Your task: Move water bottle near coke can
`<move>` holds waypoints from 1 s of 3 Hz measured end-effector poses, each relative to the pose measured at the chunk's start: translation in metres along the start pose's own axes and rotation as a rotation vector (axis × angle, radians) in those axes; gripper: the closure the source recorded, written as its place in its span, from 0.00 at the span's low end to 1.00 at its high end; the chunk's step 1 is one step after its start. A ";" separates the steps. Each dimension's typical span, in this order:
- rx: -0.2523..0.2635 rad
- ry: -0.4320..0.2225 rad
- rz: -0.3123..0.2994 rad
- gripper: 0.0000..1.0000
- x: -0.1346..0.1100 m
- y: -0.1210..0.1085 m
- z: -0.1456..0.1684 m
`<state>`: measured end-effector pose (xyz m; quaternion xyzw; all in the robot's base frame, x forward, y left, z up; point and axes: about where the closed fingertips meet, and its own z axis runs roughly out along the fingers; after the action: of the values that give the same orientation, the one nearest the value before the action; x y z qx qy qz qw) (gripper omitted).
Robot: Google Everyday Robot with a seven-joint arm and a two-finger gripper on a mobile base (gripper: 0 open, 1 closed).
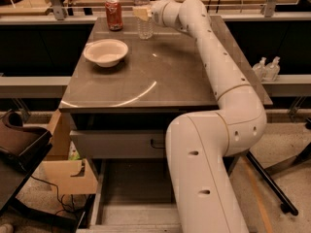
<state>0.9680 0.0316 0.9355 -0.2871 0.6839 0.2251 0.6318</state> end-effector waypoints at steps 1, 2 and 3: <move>0.017 -0.014 -0.014 1.00 -0.004 -0.003 0.004; 0.027 -0.019 -0.021 1.00 -0.007 -0.004 0.007; 0.031 -0.020 -0.019 1.00 -0.007 -0.004 0.009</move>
Offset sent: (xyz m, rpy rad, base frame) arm 0.0507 -0.0089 0.0267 -0.0054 -0.0472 -0.0410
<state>0.9776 0.0357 0.9421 -0.2815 0.6781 0.2114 0.6452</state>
